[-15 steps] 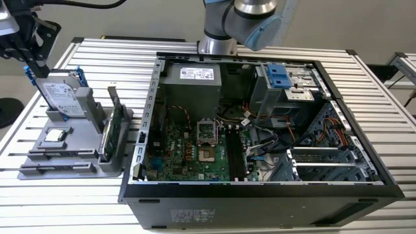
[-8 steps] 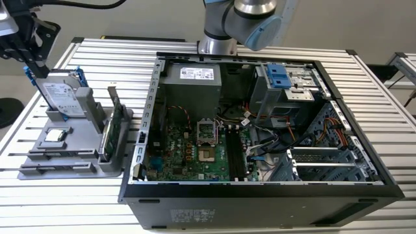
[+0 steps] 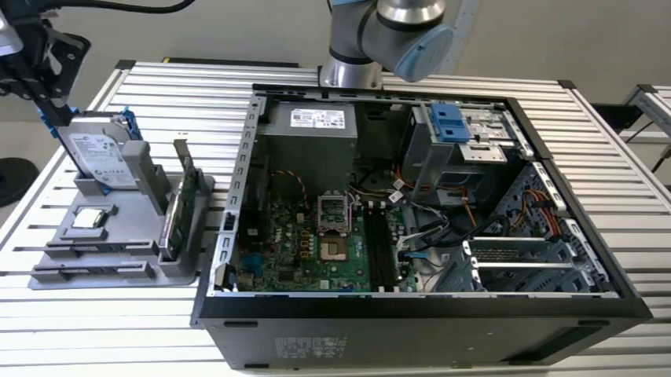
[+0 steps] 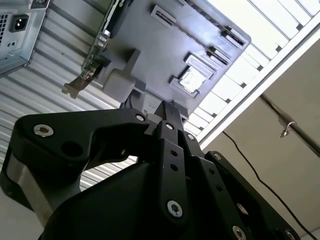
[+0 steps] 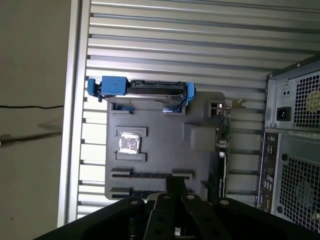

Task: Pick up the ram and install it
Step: 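Reach for the ram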

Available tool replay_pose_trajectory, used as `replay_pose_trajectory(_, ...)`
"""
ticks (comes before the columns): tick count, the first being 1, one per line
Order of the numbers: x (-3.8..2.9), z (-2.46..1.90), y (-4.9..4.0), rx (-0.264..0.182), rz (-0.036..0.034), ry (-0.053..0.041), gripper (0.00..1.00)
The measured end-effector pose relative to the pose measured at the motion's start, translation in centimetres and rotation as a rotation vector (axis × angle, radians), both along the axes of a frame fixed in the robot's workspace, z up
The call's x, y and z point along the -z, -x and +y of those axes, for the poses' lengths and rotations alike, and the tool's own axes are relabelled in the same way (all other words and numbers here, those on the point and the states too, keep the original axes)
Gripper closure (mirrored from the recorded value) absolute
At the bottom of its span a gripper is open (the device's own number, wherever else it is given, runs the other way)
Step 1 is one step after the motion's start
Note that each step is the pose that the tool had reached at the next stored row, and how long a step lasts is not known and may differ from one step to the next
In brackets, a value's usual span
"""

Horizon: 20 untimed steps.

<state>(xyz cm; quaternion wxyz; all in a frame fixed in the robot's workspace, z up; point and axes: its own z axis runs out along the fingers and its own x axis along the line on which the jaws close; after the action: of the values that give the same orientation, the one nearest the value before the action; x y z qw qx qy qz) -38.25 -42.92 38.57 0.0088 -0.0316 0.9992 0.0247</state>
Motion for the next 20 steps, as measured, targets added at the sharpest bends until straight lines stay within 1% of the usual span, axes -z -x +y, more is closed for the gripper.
replay_pose_trajectory(3, 0.01, 0.00, 0.08, -0.025, 0.0000, 0.0001, 1.00)
replay_pose_trajectory(7, 0.02, 0.00, 0.10, -0.027, 0.0001, 0.0001, 1.00)
replay_pose_trajectory(20, 0.25, 0.00, 0.10, 0.138, 0.0000, 0.0001, 1.00)
